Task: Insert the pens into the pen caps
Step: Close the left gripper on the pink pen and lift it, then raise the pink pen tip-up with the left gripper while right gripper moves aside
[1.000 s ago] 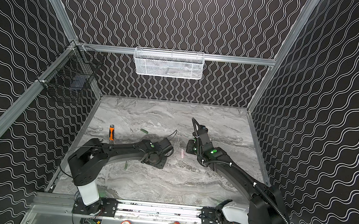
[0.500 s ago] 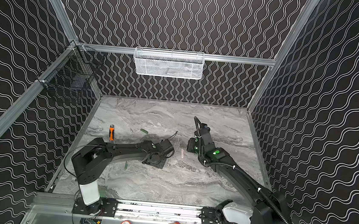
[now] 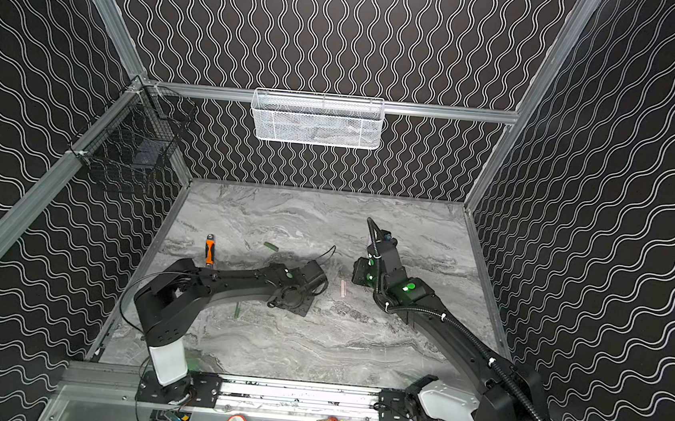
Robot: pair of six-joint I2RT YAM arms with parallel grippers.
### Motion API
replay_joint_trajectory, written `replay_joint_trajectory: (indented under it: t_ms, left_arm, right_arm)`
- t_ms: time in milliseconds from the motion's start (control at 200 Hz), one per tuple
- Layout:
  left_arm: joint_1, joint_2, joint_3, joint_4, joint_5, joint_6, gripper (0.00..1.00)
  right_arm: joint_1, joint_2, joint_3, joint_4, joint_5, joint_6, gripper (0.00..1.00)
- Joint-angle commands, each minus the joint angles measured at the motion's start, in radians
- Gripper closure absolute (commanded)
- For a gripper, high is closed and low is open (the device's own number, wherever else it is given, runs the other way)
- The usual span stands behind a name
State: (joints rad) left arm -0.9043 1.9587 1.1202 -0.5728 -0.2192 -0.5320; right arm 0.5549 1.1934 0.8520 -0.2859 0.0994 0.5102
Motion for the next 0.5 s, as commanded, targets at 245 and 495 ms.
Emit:
replay_joint_trajectory:
  t_ms: [245,495]
  left_arm:
    - [0.000,-0.295,-0.134,0.376,0.205,0.144,1.00]
    - [0.005,-0.319,-0.107,0.431,0.326,0.144,1.00]
  right_arm:
    - [-0.158,-0.004,-0.040,0.151,-0.448,0.011,0.51]
    - [-0.151,0.037,-0.039,0.219,-0.598,0.031,0.42]
